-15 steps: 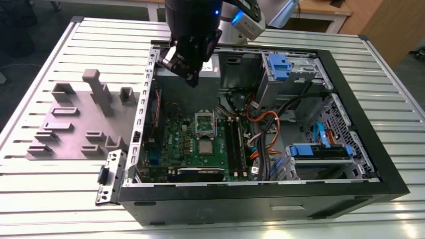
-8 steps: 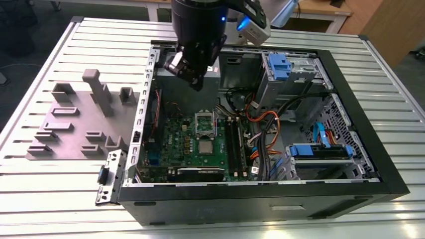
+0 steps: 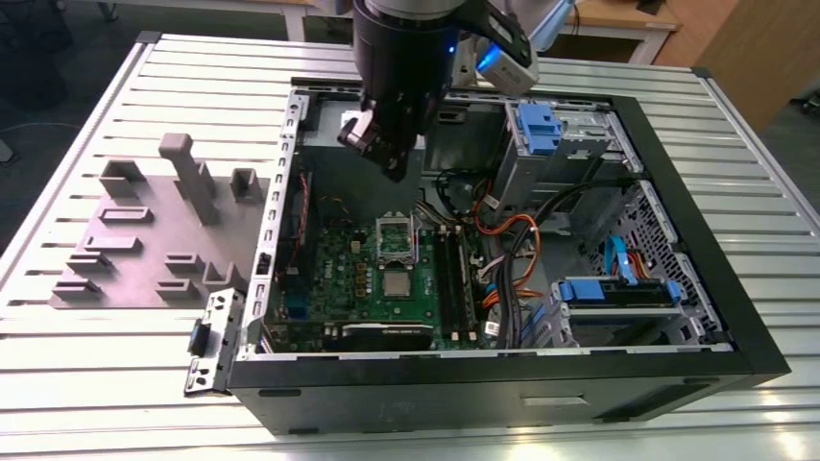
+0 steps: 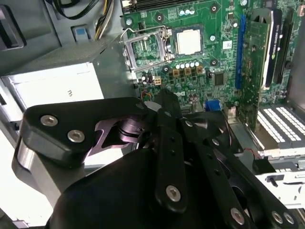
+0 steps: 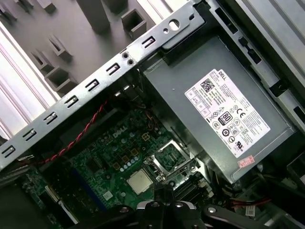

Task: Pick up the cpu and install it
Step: 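Close the cpu cover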

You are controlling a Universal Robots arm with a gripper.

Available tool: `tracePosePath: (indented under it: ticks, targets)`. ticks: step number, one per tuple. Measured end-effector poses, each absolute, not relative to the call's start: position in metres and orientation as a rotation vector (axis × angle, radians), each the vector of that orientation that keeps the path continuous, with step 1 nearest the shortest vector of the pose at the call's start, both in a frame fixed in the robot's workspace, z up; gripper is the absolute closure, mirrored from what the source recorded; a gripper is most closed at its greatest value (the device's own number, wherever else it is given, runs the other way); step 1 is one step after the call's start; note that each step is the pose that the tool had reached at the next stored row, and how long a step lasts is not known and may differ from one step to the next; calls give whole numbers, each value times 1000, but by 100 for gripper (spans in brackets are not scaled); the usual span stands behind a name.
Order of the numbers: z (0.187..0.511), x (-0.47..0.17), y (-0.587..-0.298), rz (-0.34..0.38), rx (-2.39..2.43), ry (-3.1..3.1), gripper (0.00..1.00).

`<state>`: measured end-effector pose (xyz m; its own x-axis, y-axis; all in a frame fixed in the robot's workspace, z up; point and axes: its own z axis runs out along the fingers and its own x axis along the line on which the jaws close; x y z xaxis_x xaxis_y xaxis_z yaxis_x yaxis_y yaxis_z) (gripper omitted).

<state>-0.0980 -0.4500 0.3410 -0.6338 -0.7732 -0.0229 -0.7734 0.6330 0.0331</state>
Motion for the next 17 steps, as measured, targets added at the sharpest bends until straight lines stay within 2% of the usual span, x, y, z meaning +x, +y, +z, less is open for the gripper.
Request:
tracePosePath:
  ticks: [12,17]
  targets:
    - [330,-97,-452,68,-1450,2770,89]
    - [327,-90,-454,107,-1443,2758,89]
